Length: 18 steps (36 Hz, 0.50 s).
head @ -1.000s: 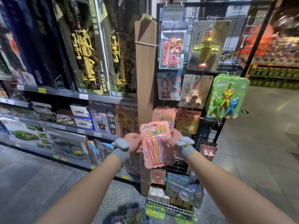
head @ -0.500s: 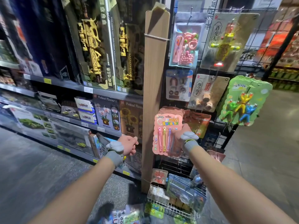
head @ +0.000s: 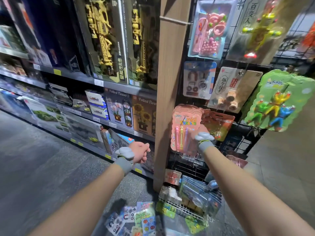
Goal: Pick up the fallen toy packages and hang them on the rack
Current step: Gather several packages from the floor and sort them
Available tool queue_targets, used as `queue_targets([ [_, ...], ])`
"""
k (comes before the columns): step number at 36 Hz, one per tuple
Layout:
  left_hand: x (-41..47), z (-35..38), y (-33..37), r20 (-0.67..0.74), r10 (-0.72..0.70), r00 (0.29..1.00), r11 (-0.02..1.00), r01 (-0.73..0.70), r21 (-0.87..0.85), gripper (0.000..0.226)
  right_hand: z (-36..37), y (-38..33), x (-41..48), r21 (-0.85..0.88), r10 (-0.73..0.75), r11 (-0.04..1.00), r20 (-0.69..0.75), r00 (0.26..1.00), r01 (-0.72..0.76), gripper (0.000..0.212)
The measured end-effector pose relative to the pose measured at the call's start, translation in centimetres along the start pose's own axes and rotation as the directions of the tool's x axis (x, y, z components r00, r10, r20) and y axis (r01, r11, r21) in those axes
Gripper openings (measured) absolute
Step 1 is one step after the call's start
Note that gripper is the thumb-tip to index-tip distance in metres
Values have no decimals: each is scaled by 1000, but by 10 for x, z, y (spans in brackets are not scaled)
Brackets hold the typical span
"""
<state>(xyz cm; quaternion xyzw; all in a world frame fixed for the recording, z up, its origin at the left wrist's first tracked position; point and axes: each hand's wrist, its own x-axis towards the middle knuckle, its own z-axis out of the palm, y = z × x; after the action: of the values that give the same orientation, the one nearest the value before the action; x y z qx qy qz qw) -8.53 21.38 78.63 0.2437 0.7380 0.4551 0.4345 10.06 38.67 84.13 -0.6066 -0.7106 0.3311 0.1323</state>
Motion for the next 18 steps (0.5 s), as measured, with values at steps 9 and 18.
queue_targets([
  [9,-10,-1,-24,-26,-122,992,985,118,-125,33,10,-1,23,-6,-24,1000,28,999,24,45],
  [18,-31,4,-43,-39,-210,977,962,199,-186,33,6,5,25,-85,19,996,98,995,-11,53],
])
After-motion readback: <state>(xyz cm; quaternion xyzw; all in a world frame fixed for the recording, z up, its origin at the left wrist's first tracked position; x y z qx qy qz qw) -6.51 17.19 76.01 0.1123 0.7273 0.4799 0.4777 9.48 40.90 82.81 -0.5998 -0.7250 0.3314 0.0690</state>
